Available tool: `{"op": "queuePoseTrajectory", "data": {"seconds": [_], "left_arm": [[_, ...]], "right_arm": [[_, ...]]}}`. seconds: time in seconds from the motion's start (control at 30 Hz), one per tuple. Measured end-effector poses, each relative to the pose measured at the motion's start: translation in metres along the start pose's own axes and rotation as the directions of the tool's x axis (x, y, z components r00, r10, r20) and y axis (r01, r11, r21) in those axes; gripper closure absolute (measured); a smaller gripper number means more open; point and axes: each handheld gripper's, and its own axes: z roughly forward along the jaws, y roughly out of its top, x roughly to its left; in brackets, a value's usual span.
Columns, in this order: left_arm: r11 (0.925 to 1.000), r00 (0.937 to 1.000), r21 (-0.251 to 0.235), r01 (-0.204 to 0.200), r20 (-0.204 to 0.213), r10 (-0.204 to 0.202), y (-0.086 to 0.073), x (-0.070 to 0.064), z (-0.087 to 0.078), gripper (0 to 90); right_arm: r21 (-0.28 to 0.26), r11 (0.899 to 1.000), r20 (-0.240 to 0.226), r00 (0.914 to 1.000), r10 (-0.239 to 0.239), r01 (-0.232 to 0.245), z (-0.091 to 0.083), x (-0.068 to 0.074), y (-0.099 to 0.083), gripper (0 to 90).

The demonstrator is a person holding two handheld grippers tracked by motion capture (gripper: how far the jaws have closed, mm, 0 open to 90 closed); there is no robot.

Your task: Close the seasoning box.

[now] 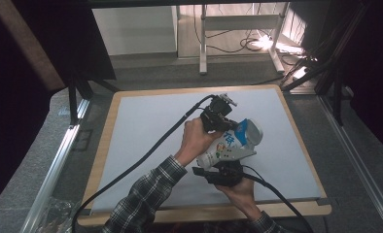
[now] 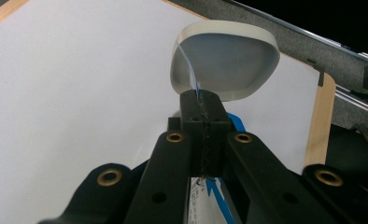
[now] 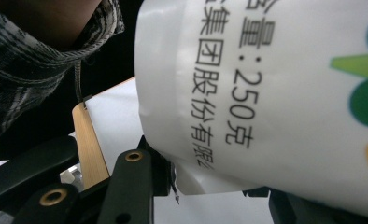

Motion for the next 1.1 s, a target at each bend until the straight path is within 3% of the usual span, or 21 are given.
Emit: {"op": "queuePoseTrajectory", "data": {"seconds": [1.1], "left_arm": [[1.0,1.0,0.005,0.007,0.006,-0.007,0.001,0.0003,-0.0008,90.0]], "right_arm": [[-0.004,1.0,0.001,0.9999,-0.012,0.012,0.0,0.0011,0.0011,62.8]]}}
